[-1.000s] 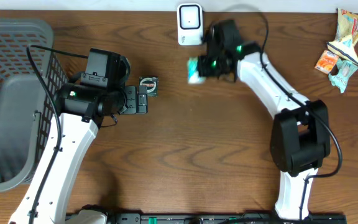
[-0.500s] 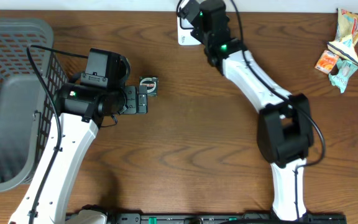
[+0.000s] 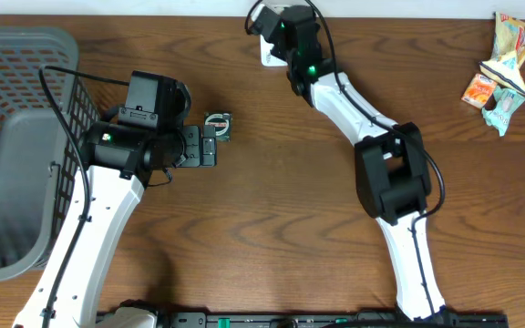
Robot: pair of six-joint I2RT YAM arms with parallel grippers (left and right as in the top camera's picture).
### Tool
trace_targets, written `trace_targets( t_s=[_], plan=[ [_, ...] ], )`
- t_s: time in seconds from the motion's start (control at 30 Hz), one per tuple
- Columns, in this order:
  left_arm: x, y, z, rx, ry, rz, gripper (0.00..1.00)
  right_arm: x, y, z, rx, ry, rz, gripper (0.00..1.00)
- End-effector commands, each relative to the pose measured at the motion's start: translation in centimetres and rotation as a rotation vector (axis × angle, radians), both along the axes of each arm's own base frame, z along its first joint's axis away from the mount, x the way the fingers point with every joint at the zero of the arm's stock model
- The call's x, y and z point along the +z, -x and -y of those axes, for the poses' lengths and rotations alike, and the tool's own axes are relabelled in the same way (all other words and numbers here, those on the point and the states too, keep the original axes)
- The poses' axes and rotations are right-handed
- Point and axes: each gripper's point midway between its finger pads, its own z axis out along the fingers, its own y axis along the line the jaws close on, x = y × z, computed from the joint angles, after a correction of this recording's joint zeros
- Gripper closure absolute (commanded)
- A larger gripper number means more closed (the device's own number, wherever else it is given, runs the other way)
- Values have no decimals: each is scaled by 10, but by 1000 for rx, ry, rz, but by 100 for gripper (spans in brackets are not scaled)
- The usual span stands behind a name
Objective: Scan the item barcode
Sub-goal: 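Raise the tissue pack up under the white scanner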
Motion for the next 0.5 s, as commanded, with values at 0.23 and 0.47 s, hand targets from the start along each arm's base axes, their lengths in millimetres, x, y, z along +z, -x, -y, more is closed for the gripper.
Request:
trace_targets(
  t_s=[0.23, 0.47],
  plan=[
    [6, -2, -1, -2, -3, 19, 2, 7, -5, -10, 80, 88, -18, 99],
    [6, -2, -1, -2, -3, 19, 2, 10, -6, 3, 12, 118, -13, 99]
  ],
)
